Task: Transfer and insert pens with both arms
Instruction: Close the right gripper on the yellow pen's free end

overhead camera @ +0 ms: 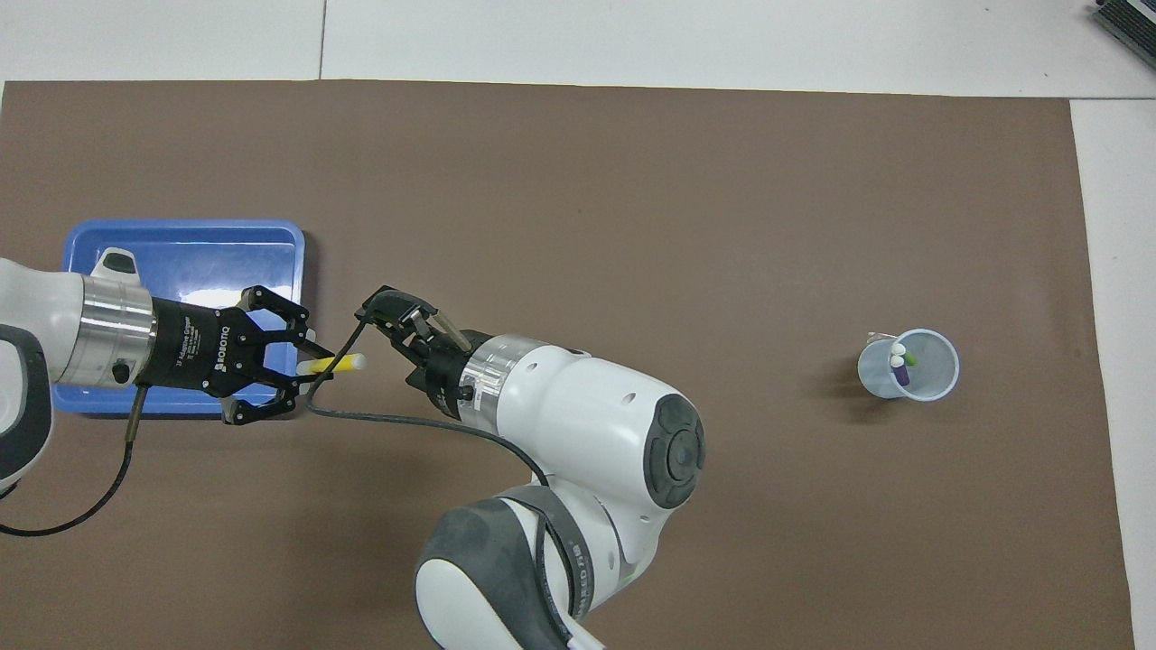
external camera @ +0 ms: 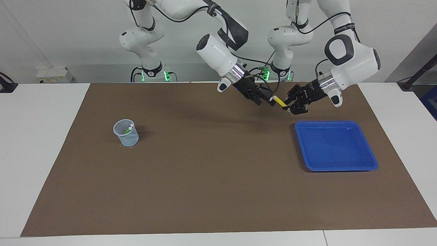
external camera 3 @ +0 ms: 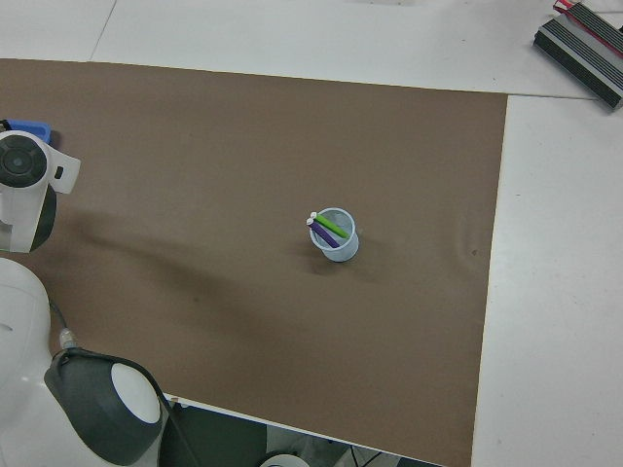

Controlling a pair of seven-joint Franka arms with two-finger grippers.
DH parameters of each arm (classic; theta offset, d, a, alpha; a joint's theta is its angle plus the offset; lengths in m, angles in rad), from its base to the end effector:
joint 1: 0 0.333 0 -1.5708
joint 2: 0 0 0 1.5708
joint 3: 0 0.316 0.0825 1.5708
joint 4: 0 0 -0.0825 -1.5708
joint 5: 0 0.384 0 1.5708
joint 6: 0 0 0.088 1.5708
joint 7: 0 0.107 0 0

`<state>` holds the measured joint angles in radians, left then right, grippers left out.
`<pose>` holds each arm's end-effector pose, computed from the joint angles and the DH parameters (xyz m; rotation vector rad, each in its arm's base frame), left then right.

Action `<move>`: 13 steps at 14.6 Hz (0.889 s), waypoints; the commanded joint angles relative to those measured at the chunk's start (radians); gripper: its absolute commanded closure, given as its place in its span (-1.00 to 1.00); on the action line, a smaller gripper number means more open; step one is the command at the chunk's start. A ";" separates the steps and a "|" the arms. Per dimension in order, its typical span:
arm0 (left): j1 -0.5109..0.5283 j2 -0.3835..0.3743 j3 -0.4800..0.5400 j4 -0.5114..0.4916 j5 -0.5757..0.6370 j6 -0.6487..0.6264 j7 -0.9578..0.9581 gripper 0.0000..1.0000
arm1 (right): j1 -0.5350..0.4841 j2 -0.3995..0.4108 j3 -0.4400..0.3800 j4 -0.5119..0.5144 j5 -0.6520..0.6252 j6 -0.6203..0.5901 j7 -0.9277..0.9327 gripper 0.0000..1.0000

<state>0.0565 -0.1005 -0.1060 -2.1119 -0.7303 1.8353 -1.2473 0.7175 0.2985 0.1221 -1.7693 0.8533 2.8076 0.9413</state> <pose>0.5063 -0.0798 0.4634 1.9423 1.7425 -0.7339 0.4856 0.4745 0.4661 -2.0584 0.9123 0.0376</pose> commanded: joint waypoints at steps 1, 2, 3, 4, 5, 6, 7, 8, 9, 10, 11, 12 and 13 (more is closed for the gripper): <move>-0.021 -0.045 0.009 -0.039 -0.017 0.029 -0.049 1.00 | 0.030 0.060 0.002 0.071 -0.028 0.021 0.011 -1.00; -0.021 -0.053 0.009 -0.039 -0.017 0.029 -0.061 1.00 | 0.046 0.060 0.002 0.065 -0.026 0.020 0.013 -0.99; -0.021 -0.056 0.009 -0.039 -0.017 0.029 -0.067 1.00 | 0.059 0.060 0.001 0.059 -0.025 0.018 0.016 -0.96; -0.021 -0.056 0.009 -0.039 -0.017 0.029 -0.070 1.00 | 0.063 0.059 0.001 0.054 -0.026 0.018 0.016 -0.92; -0.021 -0.060 0.009 -0.039 -0.017 0.029 -0.070 1.00 | 0.063 0.059 0.001 0.051 -0.026 0.017 0.014 -0.88; -0.021 -0.062 0.009 -0.039 -0.017 0.029 -0.070 1.00 | 0.062 0.057 0.001 0.051 -0.026 0.015 0.014 -0.84; -0.021 -0.062 0.009 -0.039 -0.017 0.029 -0.070 1.00 | 0.062 0.059 0.001 0.051 -0.026 0.012 0.013 -0.83; -0.021 -0.064 0.011 -0.039 -0.017 0.029 -0.070 1.00 | 0.062 0.057 -0.001 0.051 -0.028 0.006 0.005 -0.81; -0.021 -0.064 0.011 -0.039 -0.017 0.029 -0.070 1.00 | 0.060 0.057 -0.002 0.051 -0.036 -0.003 0.004 -0.80; -0.021 -0.064 0.009 -0.037 -0.017 0.027 -0.072 1.00 | 0.057 0.057 -0.002 0.053 -0.052 -0.016 0.004 -0.79; -0.021 -0.067 0.009 -0.037 -0.017 0.028 -0.073 1.00 | 0.048 0.053 -0.002 0.053 -0.074 -0.042 0.002 -0.79; -0.021 -0.071 0.009 -0.037 -0.017 0.029 -0.078 1.00 | 0.040 0.047 -0.007 0.053 -0.092 -0.081 0.002 -0.80; -0.021 -0.071 0.009 -0.037 -0.017 0.029 -0.080 1.00 | 0.030 0.047 -0.009 0.057 -0.109 -0.108 0.002 -0.80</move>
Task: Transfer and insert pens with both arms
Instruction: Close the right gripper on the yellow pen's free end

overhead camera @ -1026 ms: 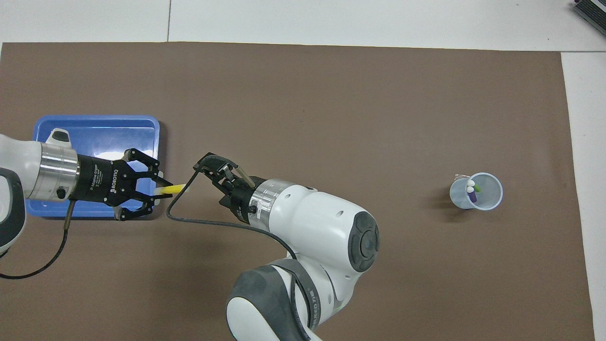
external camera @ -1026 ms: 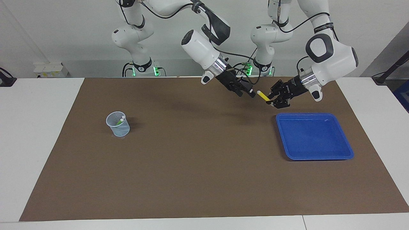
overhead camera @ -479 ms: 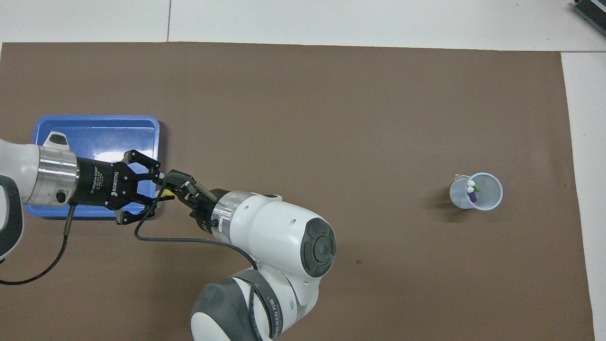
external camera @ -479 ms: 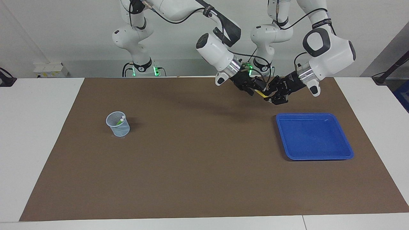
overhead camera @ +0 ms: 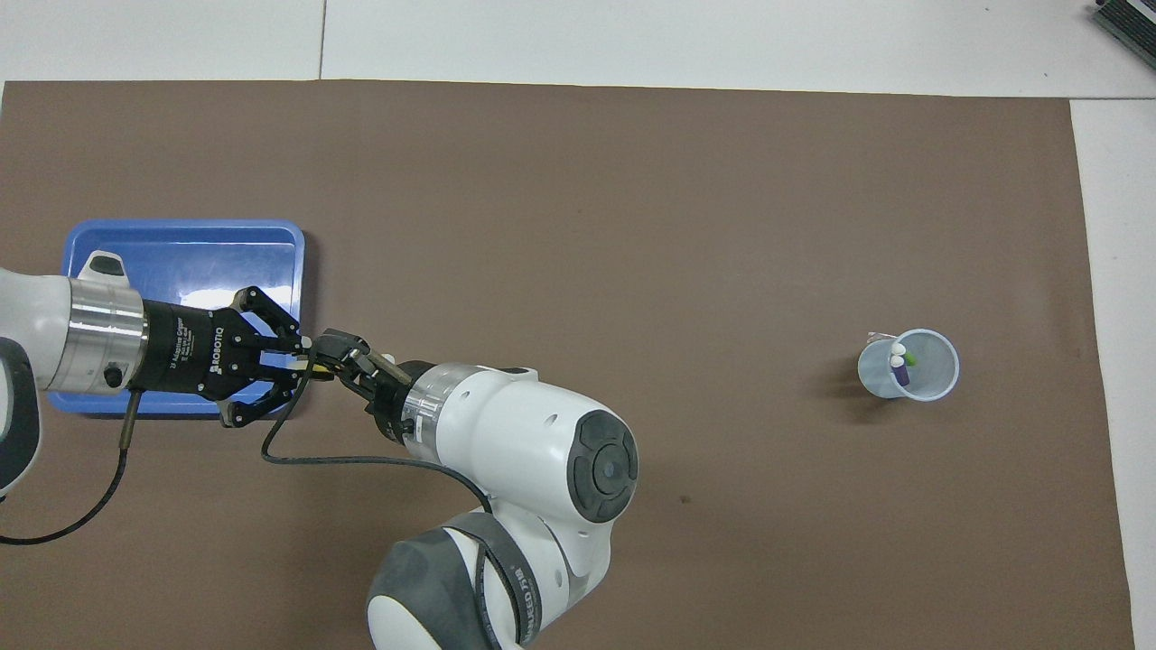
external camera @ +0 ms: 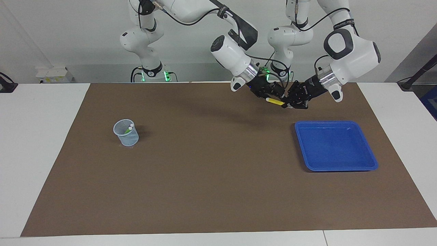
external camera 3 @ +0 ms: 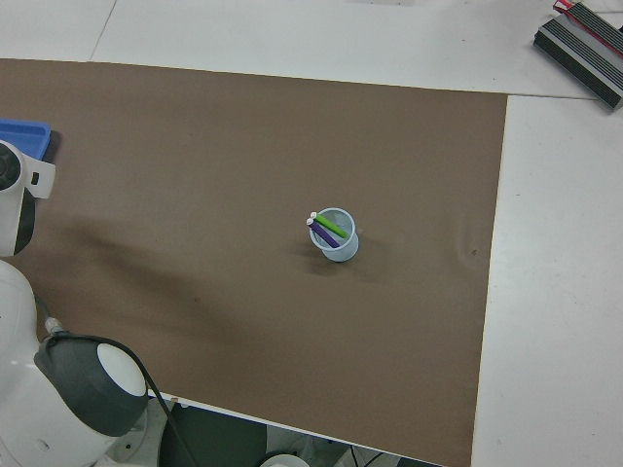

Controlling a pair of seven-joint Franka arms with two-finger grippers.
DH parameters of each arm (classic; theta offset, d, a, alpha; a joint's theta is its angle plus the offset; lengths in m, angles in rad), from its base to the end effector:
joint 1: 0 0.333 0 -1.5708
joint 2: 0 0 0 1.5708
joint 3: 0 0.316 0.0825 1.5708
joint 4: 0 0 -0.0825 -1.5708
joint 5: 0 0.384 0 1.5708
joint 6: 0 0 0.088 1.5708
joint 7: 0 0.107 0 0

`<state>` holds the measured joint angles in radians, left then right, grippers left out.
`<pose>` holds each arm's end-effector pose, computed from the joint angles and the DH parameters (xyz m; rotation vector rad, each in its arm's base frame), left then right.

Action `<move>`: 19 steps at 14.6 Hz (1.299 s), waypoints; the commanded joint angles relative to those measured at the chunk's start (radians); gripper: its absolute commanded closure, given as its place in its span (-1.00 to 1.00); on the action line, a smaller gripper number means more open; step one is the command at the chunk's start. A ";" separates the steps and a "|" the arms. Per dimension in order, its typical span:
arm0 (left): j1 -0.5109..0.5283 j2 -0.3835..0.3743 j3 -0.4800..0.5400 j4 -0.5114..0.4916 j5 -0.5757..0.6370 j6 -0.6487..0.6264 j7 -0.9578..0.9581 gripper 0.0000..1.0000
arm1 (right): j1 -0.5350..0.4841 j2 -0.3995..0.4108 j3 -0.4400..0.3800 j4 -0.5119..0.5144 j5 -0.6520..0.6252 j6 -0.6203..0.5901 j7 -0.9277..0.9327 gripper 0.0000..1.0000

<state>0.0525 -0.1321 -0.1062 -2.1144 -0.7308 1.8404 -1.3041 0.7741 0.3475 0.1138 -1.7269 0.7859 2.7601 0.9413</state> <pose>0.5017 -0.0818 0.4783 1.9036 1.7855 -0.7163 0.4661 0.5113 0.4513 -2.1564 0.8025 0.0670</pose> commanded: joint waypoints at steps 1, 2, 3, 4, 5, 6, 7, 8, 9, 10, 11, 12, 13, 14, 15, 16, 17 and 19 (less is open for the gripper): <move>-0.017 -0.041 0.010 -0.035 -0.016 0.022 -0.024 1.00 | -0.035 -0.002 0.000 0.018 -0.060 -0.065 0.001 -0.79; -0.017 -0.044 0.010 -0.035 -0.016 0.022 -0.024 1.00 | -0.035 -0.002 0.000 0.018 -0.074 -0.066 -0.001 -0.68; -0.017 -0.046 0.010 -0.035 -0.016 0.022 -0.024 1.00 | -0.036 -0.002 0.000 0.018 -0.086 -0.069 -0.001 -0.60; -0.017 -0.046 0.010 -0.035 -0.016 0.020 -0.024 1.00 | -0.036 -0.004 0.000 0.017 -0.088 -0.071 0.001 -0.59; -0.017 -0.046 0.011 -0.035 -0.016 0.020 -0.024 1.00 | -0.036 -0.008 0.000 0.015 -0.088 -0.083 0.001 -0.58; -0.017 -0.047 0.010 -0.035 -0.016 0.017 -0.024 1.00 | -0.038 -0.013 -0.002 0.016 -0.088 -0.097 0.002 -0.58; -0.017 -0.047 0.011 -0.035 -0.016 0.017 -0.024 1.00 | -0.042 -0.015 0.000 0.015 -0.086 -0.097 0.008 -0.57; -0.017 -0.047 0.011 -0.033 -0.016 0.016 -0.024 1.00 | -0.042 -0.015 0.001 0.016 -0.086 -0.097 0.014 -0.57; -0.016 -0.049 0.011 -0.033 -0.016 0.014 -0.024 1.00 | -0.042 -0.016 0.003 0.017 -0.086 -0.097 0.014 -0.57; -0.016 -0.052 0.011 -0.033 -0.016 0.014 -0.024 1.00 | -0.041 -0.016 0.003 0.017 -0.085 -0.097 0.017 -0.57; -0.016 -0.052 0.011 -0.035 -0.016 0.013 -0.024 1.00 | -0.041 -0.016 0.003 0.017 -0.085 -0.102 0.023 -0.57; -0.016 -0.053 0.011 -0.035 -0.016 0.013 -0.024 1.00 | -0.041 -0.022 0.003 0.017 -0.086 -0.108 0.022 -0.57; -0.016 -0.052 0.011 -0.035 -0.016 0.013 -0.026 1.00 | -0.041 -0.031 0.001 0.017 -0.086 -0.123 0.022 -0.54; -0.016 -0.053 0.011 -0.035 -0.016 0.013 -0.026 1.00 | -0.045 -0.039 -0.002 0.018 -0.086 -0.138 0.022 -0.42; -0.016 -0.053 0.011 -0.035 -0.016 0.013 -0.026 1.00 | -0.052 -0.051 0.000 0.018 -0.086 -0.145 0.022 -0.37; -0.016 -0.053 0.011 -0.035 -0.016 0.013 -0.026 1.00 | -0.056 -0.058 0.000 0.018 -0.086 -0.151 0.022 -0.27; -0.014 -0.053 0.010 -0.035 -0.016 0.013 -0.027 1.00 | -0.058 -0.062 0.000 0.018 -0.086 -0.154 0.022 -0.23; -0.014 -0.053 0.010 -0.035 -0.025 0.011 -0.027 1.00 | -0.061 -0.064 -0.002 0.018 -0.088 -0.155 0.014 -0.17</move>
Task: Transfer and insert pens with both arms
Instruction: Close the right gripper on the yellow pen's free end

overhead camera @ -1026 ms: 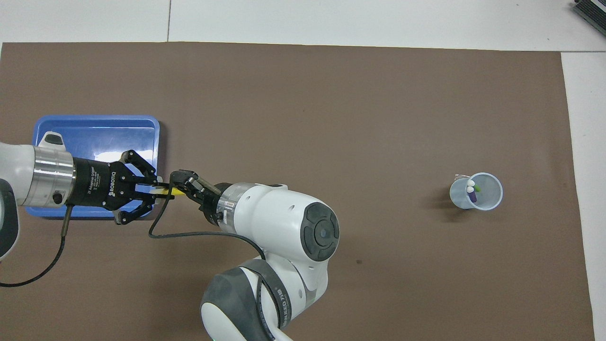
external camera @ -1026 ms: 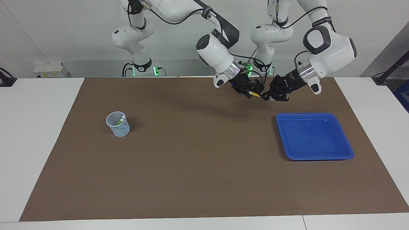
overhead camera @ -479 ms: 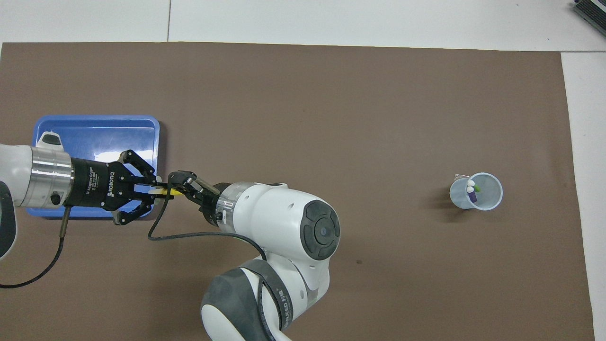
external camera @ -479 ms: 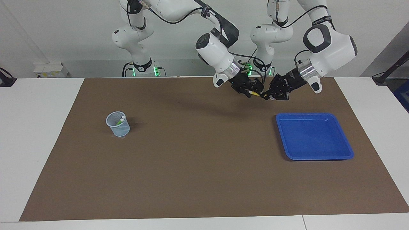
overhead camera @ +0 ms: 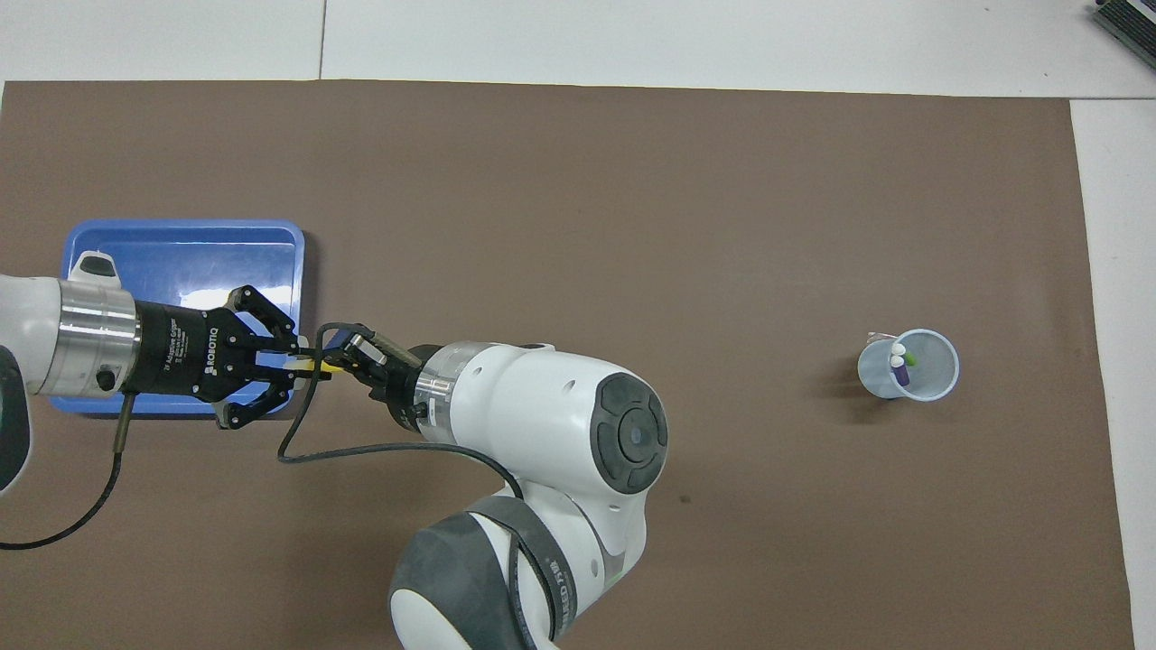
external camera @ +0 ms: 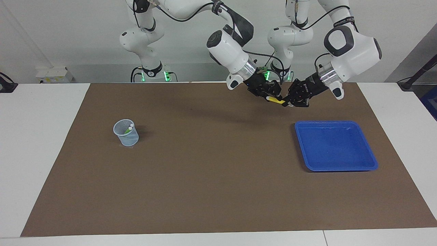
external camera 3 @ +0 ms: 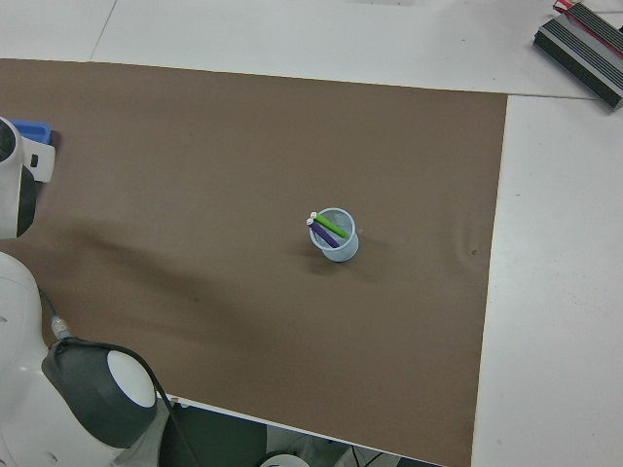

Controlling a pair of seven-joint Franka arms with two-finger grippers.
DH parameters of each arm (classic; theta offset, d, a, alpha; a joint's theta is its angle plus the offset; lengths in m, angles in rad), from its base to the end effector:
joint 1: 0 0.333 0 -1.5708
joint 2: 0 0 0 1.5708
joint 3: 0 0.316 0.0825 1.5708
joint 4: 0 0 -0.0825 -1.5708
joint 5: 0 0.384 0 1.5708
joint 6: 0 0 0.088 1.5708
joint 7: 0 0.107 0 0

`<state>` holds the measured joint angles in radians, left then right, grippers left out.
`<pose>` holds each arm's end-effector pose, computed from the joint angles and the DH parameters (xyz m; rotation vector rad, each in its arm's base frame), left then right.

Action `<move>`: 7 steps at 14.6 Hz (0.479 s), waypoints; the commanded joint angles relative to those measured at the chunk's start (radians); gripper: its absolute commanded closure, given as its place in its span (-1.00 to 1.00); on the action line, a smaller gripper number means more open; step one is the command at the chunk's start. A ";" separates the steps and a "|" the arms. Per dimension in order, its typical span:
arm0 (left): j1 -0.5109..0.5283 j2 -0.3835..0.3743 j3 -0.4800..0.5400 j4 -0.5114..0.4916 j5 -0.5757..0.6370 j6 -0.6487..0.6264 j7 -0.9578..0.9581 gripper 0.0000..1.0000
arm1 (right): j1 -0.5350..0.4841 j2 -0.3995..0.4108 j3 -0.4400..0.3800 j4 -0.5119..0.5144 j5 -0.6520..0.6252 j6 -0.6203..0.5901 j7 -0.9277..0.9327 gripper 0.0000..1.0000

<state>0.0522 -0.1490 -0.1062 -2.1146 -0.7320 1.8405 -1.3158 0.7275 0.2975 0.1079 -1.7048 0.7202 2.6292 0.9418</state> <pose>0.4992 -0.0822 0.4866 1.8948 1.7879 -0.7025 0.4780 0.4926 0.4853 -2.2095 0.7408 0.0791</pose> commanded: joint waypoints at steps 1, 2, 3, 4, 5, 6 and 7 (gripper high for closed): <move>-0.014 -0.037 0.010 -0.035 -0.030 0.011 -0.017 1.00 | -0.020 -0.012 0.004 -0.004 -0.022 -0.021 0.011 -0.16; -0.012 -0.037 0.010 -0.035 -0.038 0.009 -0.017 1.00 | -0.028 -0.011 0.004 -0.003 -0.022 -0.020 0.009 -0.17; -0.011 -0.038 0.010 -0.035 -0.044 0.005 -0.017 1.00 | -0.028 -0.011 0.004 -0.003 -0.022 -0.012 0.009 -0.17; -0.012 -0.038 0.010 -0.035 -0.044 0.005 -0.016 1.00 | -0.028 -0.011 0.004 -0.003 -0.022 -0.009 0.008 -0.15; -0.011 -0.038 0.010 -0.035 -0.044 0.005 -0.017 1.00 | -0.028 -0.009 0.004 -0.003 -0.024 -0.008 0.006 -0.13; -0.012 -0.038 0.010 -0.035 -0.044 0.003 -0.017 1.00 | -0.030 -0.009 0.004 -0.003 -0.024 -0.003 0.005 -0.12; -0.012 -0.038 0.010 -0.035 -0.046 0.005 -0.017 1.00 | -0.028 -0.009 0.004 -0.003 -0.022 -0.003 0.006 -0.07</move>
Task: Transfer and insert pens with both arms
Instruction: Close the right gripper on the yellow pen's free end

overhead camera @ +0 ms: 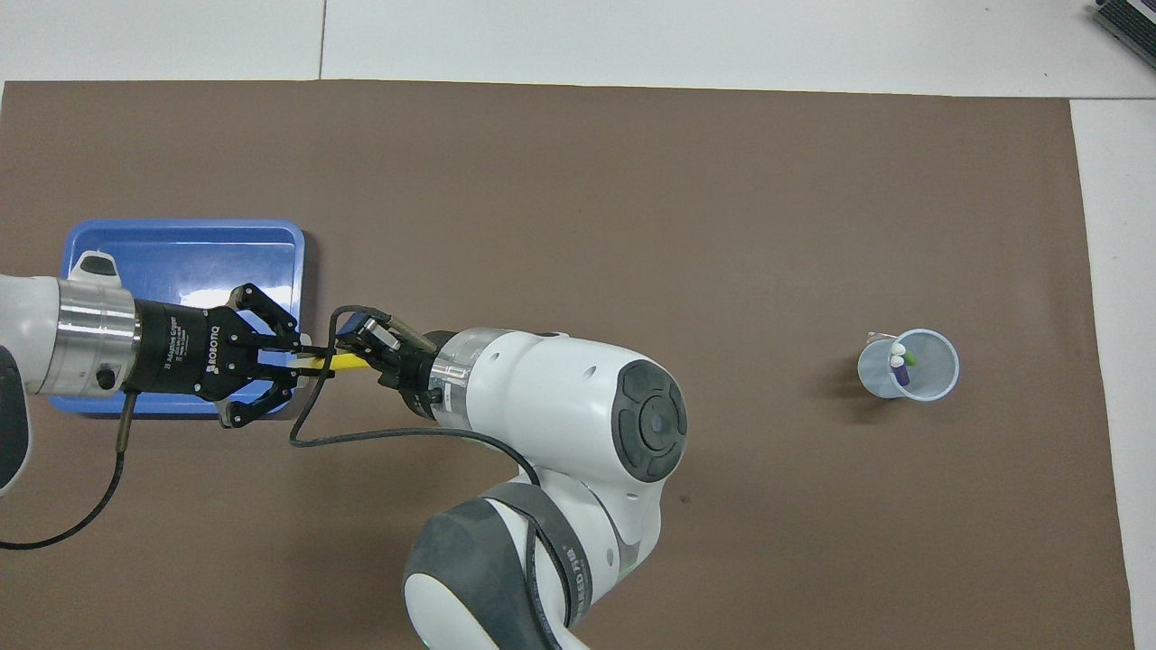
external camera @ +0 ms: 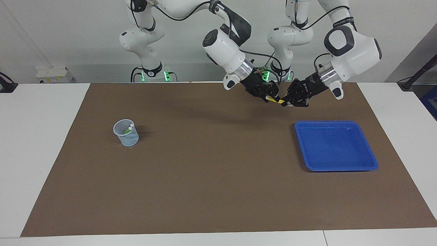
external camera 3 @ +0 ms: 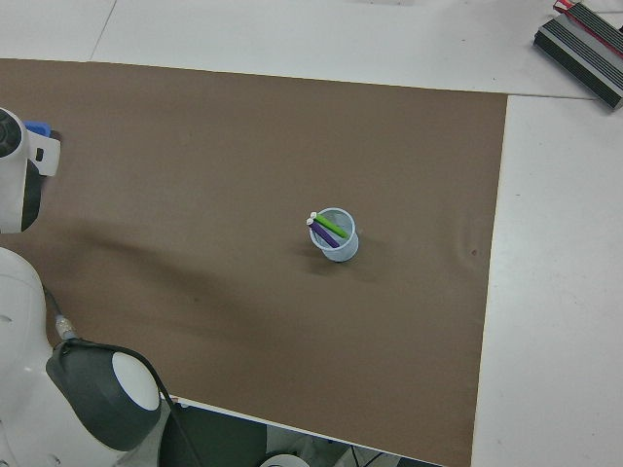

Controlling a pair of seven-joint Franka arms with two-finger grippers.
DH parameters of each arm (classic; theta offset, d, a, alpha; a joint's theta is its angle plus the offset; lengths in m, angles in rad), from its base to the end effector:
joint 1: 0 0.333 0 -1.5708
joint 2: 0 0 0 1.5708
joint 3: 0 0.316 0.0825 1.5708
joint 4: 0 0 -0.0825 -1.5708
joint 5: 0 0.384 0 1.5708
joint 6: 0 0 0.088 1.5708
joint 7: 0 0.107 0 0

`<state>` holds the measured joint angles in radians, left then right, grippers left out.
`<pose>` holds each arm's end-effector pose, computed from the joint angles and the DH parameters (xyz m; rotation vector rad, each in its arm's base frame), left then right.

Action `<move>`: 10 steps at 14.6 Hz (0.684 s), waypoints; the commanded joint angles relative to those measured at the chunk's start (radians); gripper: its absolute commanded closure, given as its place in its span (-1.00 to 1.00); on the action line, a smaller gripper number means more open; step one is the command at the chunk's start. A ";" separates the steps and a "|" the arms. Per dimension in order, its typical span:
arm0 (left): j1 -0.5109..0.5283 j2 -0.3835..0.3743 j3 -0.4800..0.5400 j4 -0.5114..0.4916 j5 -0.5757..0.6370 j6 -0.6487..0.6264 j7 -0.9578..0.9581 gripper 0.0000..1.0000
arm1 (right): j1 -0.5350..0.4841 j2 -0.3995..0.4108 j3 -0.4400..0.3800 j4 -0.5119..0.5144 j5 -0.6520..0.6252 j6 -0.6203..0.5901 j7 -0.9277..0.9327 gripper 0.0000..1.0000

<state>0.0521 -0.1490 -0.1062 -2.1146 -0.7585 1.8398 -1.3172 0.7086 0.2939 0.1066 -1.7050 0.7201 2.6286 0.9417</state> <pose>0.4995 -0.0839 0.4879 1.8679 1.7817 -0.7201 0.4873 0.4825 0.4876 -2.2000 0.7607 0.0670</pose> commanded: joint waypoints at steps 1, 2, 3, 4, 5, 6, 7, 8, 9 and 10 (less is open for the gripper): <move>-0.012 -0.038 0.010 -0.036 -0.022 0.006 -0.016 1.00 | -0.009 -0.006 0.007 -0.002 -0.022 -0.002 0.009 0.00; -0.009 -0.038 0.010 -0.035 -0.024 0.004 -0.016 1.00 | -0.008 -0.006 0.007 -0.002 -0.022 -0.001 0.014 0.07; -0.008 -0.038 0.010 -0.035 -0.024 0.004 -0.016 1.00 | -0.006 -0.006 0.007 -0.002 -0.022 -0.001 0.017 0.20; -0.009 -0.038 0.010 -0.036 -0.025 0.004 -0.016 1.00 | -0.004 -0.007 0.007 -0.002 -0.022 -0.001 0.019 0.36; -0.009 -0.038 0.010 -0.035 -0.025 0.004 -0.016 1.00 | -0.004 -0.007 0.007 -0.002 -0.022 -0.001 0.020 0.52; -0.009 -0.038 0.010 -0.036 -0.025 0.004 -0.016 1.00 | -0.004 -0.006 0.007 -0.002 -0.022 -0.001 0.020 0.65; -0.009 -0.038 0.010 -0.036 -0.025 0.004 -0.016 1.00 | -0.006 -0.006 0.007 -0.002 -0.022 -0.001 0.019 0.82; -0.009 -0.038 0.010 -0.036 -0.025 0.004 -0.016 1.00 | -0.008 -0.006 0.007 -0.002 -0.022 -0.001 0.022 0.97; -0.009 -0.038 0.010 -0.036 -0.025 0.003 -0.017 1.00 | -0.009 -0.006 0.007 -0.002 -0.021 -0.001 0.022 1.00; -0.011 -0.038 0.010 -0.036 -0.025 0.003 -0.017 1.00 | -0.009 -0.006 0.007 -0.004 -0.021 -0.001 0.022 1.00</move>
<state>0.0520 -0.1493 -0.1055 -2.1175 -0.7688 1.8387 -1.3220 0.7112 0.2934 0.1077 -1.7031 0.7202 2.6315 0.9422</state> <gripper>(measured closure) 0.819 0.797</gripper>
